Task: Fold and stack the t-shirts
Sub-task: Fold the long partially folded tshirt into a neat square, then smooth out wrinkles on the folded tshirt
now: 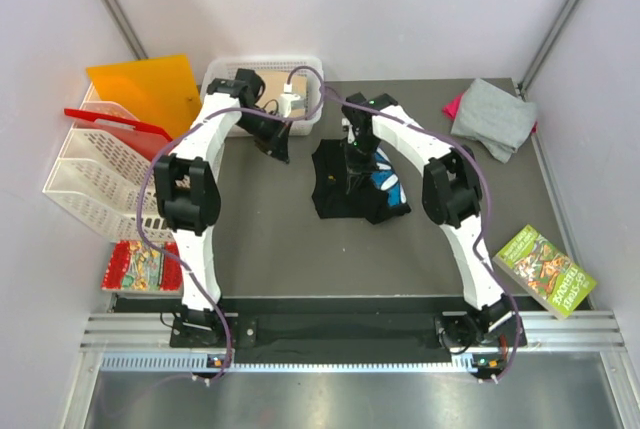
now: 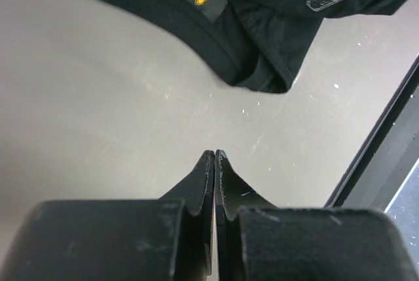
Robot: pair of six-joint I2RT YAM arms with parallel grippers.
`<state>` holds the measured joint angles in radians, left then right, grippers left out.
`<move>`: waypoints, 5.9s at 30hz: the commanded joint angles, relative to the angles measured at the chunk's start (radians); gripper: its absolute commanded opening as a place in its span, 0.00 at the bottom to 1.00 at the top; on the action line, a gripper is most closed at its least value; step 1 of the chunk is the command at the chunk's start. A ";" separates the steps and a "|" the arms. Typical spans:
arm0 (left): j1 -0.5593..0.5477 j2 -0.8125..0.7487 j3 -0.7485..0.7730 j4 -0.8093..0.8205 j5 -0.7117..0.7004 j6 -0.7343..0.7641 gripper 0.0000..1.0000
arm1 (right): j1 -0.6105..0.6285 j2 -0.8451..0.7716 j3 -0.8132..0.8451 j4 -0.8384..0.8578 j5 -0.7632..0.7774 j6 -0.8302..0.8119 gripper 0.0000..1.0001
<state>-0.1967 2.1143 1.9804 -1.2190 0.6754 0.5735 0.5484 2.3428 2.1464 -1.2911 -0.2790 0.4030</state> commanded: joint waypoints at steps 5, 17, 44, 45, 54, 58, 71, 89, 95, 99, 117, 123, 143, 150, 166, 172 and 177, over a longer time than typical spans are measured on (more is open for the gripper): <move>0.028 -0.111 -0.060 -0.019 0.023 0.037 0.00 | 0.012 0.075 0.110 0.099 -0.114 0.074 0.00; 0.029 -0.131 -0.092 -0.036 0.030 0.032 0.00 | 0.004 0.046 0.077 0.329 -0.287 0.145 0.06; 0.016 -0.074 -0.072 -0.067 0.030 0.016 0.00 | -0.271 -0.229 -0.261 0.477 -0.140 0.059 0.65; 0.016 -0.073 -0.080 -0.038 0.029 0.006 0.00 | -0.271 -0.205 -0.257 0.458 -0.137 0.048 0.64; -0.030 0.036 -0.045 -0.036 0.115 -0.098 0.44 | -0.268 -0.097 -0.234 0.446 -0.112 -0.001 0.59; -0.093 0.015 -0.046 -0.091 0.079 -0.026 0.44 | -0.294 -0.062 -0.146 0.455 -0.063 -0.009 0.56; -0.121 -0.022 -0.012 -0.146 0.049 -0.027 0.44 | -0.340 0.084 0.089 0.541 -0.057 0.027 0.55; -0.173 -0.010 0.064 -0.220 0.000 -0.029 0.42 | -0.324 0.119 -0.040 0.613 -0.210 0.036 0.40; -0.172 -0.008 0.075 -0.206 -0.037 -0.024 0.42 | -0.295 -0.037 -0.297 0.534 -0.149 -0.039 0.36; -0.165 -0.011 0.077 -0.205 -0.054 -0.015 0.42 | -0.242 -0.151 -0.448 0.452 -0.040 -0.098 0.34; -0.116 -0.059 0.092 -0.197 -0.083 -0.018 0.41 | -0.197 -0.467 -0.625 0.167 0.220 -0.040 0.49; -0.116 -0.080 0.081 -0.231 -0.083 -0.008 0.41 | -0.355 -0.379 -0.358 0.363 0.004 -0.041 0.70; -0.116 -0.109 0.044 -0.228 -0.120 -0.020 0.40 | -0.262 -0.106 -0.411 0.639 -0.704 -0.108 0.67; -0.116 -0.105 0.051 -0.234 -0.123 -0.015 0.40 | -0.231 -0.014 -0.370 0.635 -0.701 -0.112 0.64; -0.106 -0.134 -0.130 -0.186 -0.183 -0.006 0.40 | -0.183 0.018 -0.298 0.697 -0.687 -0.044 0.46; -0.031 -0.139 -0.275 -0.117 -0.145 -0.043 0.41 | -0.186 -0.022 -0.296 0.727 -0.684 -0.010 0.23; 0.045 -0.148 -0.308 -0.077 -0.105 -0.090 0.59 | -0.186 -0.063 -0.322 0.720 -0.661 -0.015 0.06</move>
<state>-0.2054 2.0178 1.6913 -1.3361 0.5159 0.5220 0.3573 2.3760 1.8030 -0.6147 -0.9581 0.3901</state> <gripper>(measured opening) 0.530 0.100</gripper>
